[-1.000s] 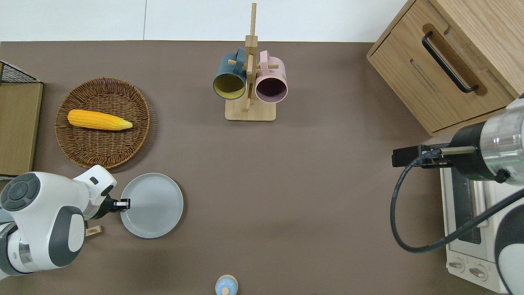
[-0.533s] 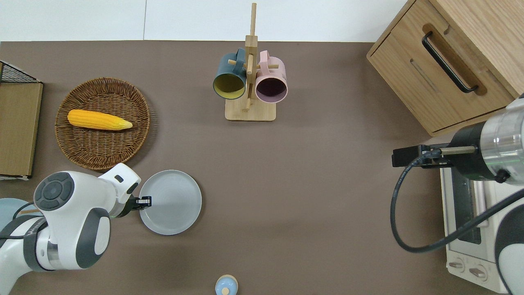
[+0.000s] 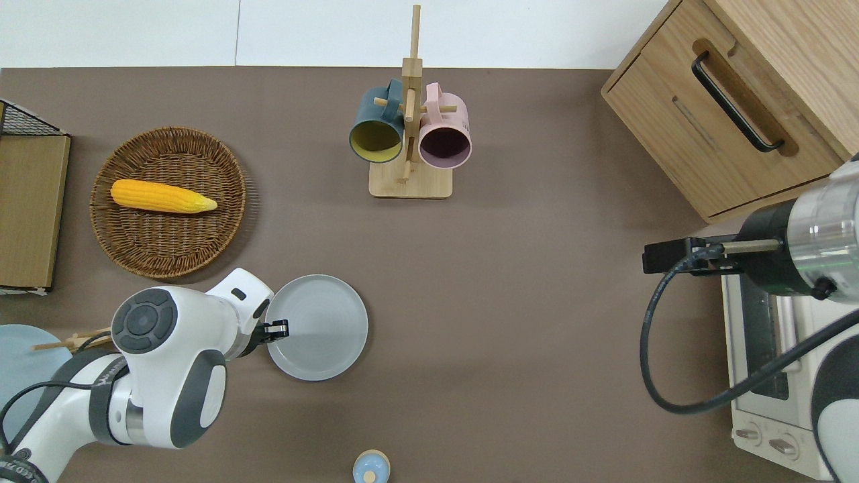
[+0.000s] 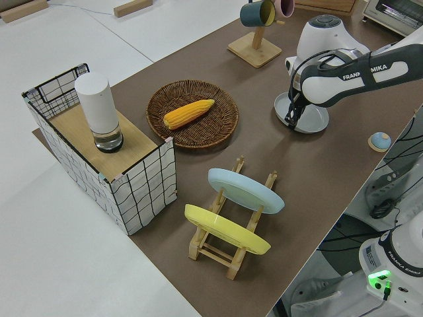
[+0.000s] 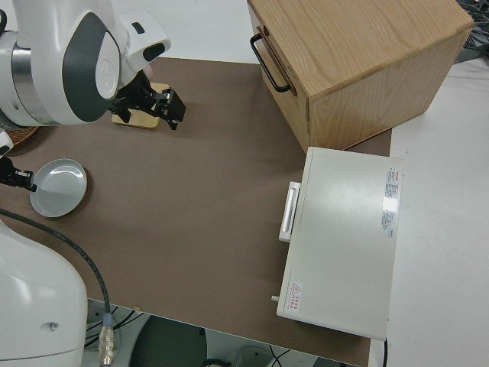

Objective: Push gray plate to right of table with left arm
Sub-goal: 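Push the gray plate with the left gripper toward the right arm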

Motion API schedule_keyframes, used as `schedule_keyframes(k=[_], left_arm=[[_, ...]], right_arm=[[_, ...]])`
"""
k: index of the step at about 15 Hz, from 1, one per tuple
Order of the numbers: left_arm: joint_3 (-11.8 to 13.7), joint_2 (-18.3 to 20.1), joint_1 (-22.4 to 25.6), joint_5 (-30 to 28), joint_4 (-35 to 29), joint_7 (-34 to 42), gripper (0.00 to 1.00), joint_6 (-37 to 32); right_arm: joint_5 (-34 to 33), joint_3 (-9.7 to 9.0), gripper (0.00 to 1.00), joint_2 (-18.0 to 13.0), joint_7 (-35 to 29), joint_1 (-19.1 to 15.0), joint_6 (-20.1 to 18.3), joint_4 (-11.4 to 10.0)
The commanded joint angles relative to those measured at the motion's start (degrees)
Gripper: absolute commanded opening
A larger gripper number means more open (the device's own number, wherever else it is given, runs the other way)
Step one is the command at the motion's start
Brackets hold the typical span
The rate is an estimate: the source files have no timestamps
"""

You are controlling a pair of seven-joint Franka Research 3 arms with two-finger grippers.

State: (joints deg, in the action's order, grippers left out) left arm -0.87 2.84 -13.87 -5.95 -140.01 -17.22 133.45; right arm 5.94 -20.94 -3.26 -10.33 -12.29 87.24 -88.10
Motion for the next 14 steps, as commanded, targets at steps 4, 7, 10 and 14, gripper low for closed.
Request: schedule_keyframes(k=[4,7,10,14], left_arm=[[0.4,0.1,-6.3,-2.8,-1.4,-6.2,0.00,3.8],[0.4,0.0,-8.3,-3.7,-1.3,-7.0,0.00,4.6],[-0.9,-0.1,-9.4,-3.7,-1.2,-10.7,0.00,6.0],[-3.9,-1.2,-9.4,-3.7,-1.2,-14.6,0.00,8.2]], right_arm=[[0.9,-0.15,0.996,0.4,-0.1,-0.4,-0.3,0.8],[0.9,-0.15,0.996,0.4,-0.1,-0.4,-0.3,0.8],[0.9,-0.24,0.996,0.4,-0.1,-0.4,-0.3,0.8],[0.9,-0.15,0.996,0.4,-0.1,-0.4,-0.3,0.8]])
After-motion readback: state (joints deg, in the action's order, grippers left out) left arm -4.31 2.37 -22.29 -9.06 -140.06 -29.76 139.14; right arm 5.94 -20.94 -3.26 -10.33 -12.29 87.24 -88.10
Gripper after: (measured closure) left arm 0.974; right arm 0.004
